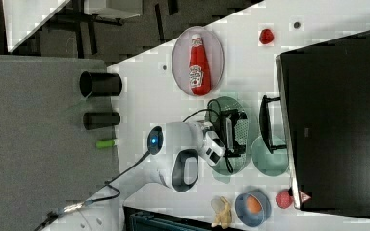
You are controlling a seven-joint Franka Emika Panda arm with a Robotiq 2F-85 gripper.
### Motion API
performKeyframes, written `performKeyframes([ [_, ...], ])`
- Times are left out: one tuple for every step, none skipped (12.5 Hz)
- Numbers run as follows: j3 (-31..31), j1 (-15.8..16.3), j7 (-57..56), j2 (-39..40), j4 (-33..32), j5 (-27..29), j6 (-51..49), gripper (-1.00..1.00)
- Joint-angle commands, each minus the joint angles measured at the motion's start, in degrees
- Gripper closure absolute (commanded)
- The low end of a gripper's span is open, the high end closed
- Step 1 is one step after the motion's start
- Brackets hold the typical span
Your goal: Drag strainer left to right.
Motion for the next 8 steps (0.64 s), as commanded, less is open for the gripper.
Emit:
performKeyframes([
  [4.3,1.1,-12.1,-7.4,1.0,0.0,-4.4,-1.00],
  [4.9,1.1,-15.8,-10.8,1.2,0.0,-8.0,-1.00],
  [5.2,1.1,-18.9,-14.4,1.8,0.0,-12.5,-1.00],
  [5.4,1.1,-21.4,-17.9,2.9,0.0,-18.3,-1.00],
  [5.5,1.1,-23.9,-21.3,4.5,0.0,-25.2,-1.00],
  [5.5,1.1,-26.7,-24.7,6.7,0.0,-31.9,-1.00],
  [5.3,1.1,-30.2,-28.0,9.2,0.0,-38.2,-1.00],
  [5.2,1.1,-33.9,-31.1,11.8,0.0,-43.5,-1.00],
])
